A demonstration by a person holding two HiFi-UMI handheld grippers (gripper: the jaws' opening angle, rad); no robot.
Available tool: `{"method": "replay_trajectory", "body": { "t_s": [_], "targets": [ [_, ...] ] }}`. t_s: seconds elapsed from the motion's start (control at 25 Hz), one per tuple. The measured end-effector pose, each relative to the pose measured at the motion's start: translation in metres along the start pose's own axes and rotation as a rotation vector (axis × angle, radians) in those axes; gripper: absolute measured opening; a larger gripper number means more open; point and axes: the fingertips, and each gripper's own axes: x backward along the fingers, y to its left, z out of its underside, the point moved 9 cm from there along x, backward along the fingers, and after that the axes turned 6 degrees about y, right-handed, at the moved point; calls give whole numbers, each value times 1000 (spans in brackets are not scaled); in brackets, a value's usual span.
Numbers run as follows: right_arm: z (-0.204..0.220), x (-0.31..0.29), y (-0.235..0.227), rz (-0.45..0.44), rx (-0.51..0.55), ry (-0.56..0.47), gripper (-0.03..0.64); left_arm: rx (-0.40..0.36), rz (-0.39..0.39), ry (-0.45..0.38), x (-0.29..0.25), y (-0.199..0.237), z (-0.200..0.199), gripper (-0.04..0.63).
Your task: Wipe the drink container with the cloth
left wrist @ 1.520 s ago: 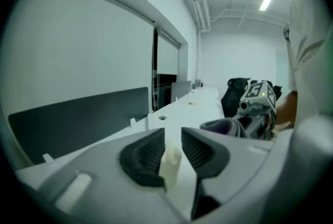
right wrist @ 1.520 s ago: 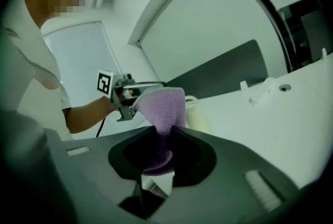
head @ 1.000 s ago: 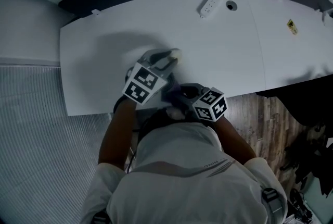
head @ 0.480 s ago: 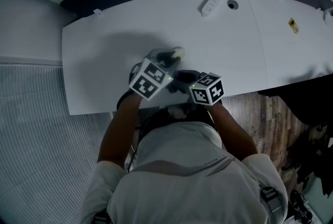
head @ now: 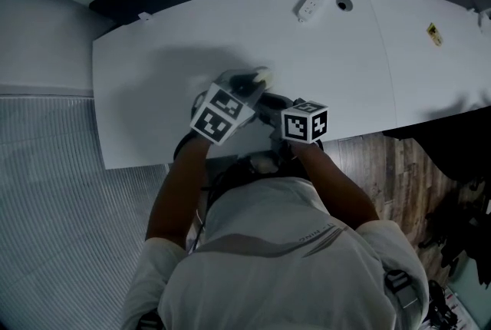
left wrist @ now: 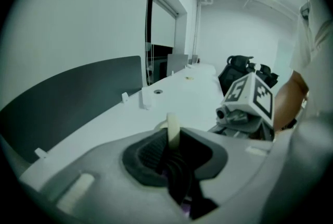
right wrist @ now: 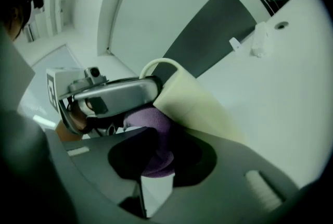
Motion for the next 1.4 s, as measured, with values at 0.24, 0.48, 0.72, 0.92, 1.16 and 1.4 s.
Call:
{"method": "replay_trajectory", "body": {
  "t_s": [0.24,0.48,0.72,0.92,1.16,1.4],
  "targets": [
    [10,-8,-16,-60,-258,-91,89,5,0,-5,-2,-1,1,69],
    [27,-22,-40,74,-359,-33,89,5,5,-4,-1,1,0,71],
    [39,-28,-57,191,-342,43,89,6,5,-12,0,0,2,71],
    [47,-27,-63,230,-313,62,89,6,5,-10,0,0,2,71],
    [62,-1,-39,153,-338,4,89,4,14,-9,-1,1,1,71],
    [70,60,-12,72,-461,-249,87,2,14,-14,0,2,1,71]
  ]
}}
